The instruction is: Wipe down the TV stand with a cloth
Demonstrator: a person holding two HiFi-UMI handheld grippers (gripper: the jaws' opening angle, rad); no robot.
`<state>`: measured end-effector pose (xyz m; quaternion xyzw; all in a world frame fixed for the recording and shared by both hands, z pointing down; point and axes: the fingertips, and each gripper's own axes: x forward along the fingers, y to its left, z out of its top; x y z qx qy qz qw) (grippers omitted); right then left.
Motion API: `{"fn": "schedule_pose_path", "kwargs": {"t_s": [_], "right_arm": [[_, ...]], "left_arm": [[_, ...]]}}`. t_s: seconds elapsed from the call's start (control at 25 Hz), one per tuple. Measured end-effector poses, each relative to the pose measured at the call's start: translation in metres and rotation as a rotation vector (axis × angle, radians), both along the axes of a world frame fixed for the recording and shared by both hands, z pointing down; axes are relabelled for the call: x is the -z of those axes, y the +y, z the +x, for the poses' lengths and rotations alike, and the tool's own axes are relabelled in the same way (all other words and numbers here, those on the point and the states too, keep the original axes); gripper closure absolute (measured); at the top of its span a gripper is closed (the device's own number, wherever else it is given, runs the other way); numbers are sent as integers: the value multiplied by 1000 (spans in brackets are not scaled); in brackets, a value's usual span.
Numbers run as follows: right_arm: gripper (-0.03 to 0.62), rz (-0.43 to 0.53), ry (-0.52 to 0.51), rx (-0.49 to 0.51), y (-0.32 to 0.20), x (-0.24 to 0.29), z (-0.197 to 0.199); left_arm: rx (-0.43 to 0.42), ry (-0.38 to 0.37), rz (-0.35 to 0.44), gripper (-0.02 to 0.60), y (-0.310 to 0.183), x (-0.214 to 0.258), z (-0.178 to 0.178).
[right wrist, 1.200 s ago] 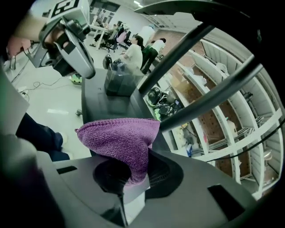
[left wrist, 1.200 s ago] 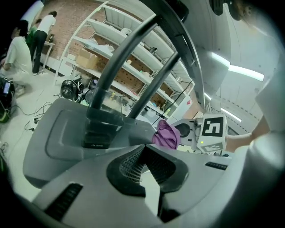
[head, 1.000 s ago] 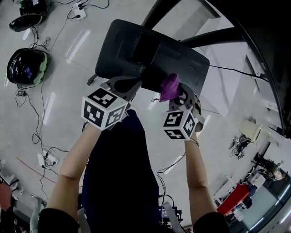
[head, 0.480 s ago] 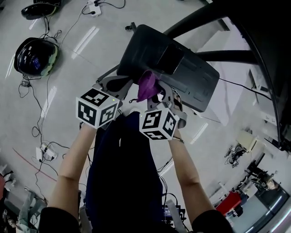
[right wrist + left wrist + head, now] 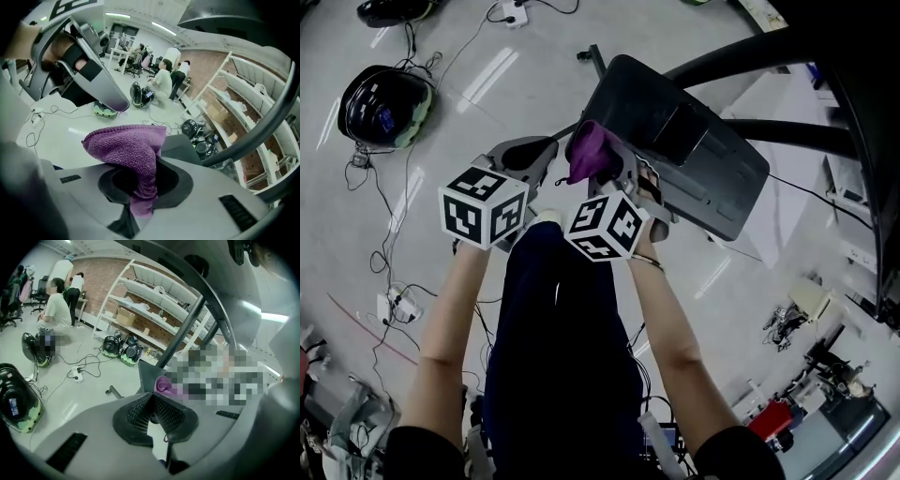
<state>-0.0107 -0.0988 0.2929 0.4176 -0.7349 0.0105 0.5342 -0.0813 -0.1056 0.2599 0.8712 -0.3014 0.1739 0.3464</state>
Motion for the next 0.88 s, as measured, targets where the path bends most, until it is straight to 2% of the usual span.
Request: {"fn": "schedule_pose_path", "kwargs": {"t_s": [0.16, 0.28, 0.36, 0.68, 0.88], "right_arm": [[519, 35, 64, 42, -2, -6, -4], [520, 65, 165, 114, 1, -9, -6], [520, 79, 184, 128, 2, -10, -6], [520, 31, 37, 64, 3, -11, 2], [520, 20, -9, 46, 14, -9, 18]], "left_arm": [[5, -4, -9, 575, 1, -5, -3], [-5, -1, -11, 575, 4, -5, 4], [-14, 4, -7, 575, 5, -2, 13], [-50, -11, 8, 575, 13, -4, 50], [-72, -28, -1, 575, 26, -9, 67]]}}
